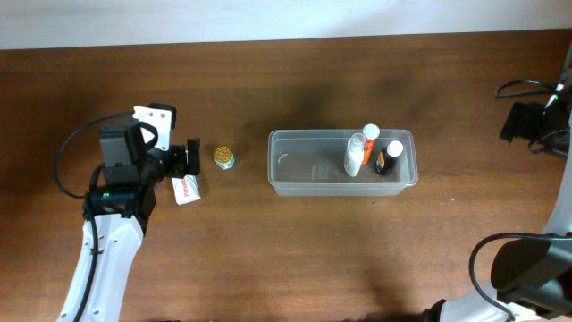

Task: Pack container
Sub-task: 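Move the left gripper over the white Panadol box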

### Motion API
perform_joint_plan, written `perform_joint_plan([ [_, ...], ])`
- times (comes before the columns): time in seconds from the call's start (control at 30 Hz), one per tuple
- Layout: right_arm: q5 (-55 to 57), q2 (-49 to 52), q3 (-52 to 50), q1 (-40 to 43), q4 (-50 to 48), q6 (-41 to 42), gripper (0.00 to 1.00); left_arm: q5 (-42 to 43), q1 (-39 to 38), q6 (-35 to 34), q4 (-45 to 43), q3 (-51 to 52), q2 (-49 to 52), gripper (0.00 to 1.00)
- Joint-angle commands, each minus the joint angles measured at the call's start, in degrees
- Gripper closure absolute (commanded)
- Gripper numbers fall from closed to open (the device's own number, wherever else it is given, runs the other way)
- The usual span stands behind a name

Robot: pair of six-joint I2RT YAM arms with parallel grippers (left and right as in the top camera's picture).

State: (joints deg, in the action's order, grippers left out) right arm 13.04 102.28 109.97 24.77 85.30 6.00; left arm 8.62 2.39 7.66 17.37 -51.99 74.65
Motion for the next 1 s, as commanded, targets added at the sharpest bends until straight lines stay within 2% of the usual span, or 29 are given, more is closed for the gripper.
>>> perform_joint_plan([
  [0.0,0.50,-0.55,-0.33,0.00,-0.04,0.46,0.02,0.57,0.17,-0.33,-0.22,-1.20,0.68,0.01],
  [0.97,0.50,-0.55,-0.33,0.00,-0.04,0.46,0.02,0.61,0.17,-0.35,0.76,-1.20,0.68,0.01],
])
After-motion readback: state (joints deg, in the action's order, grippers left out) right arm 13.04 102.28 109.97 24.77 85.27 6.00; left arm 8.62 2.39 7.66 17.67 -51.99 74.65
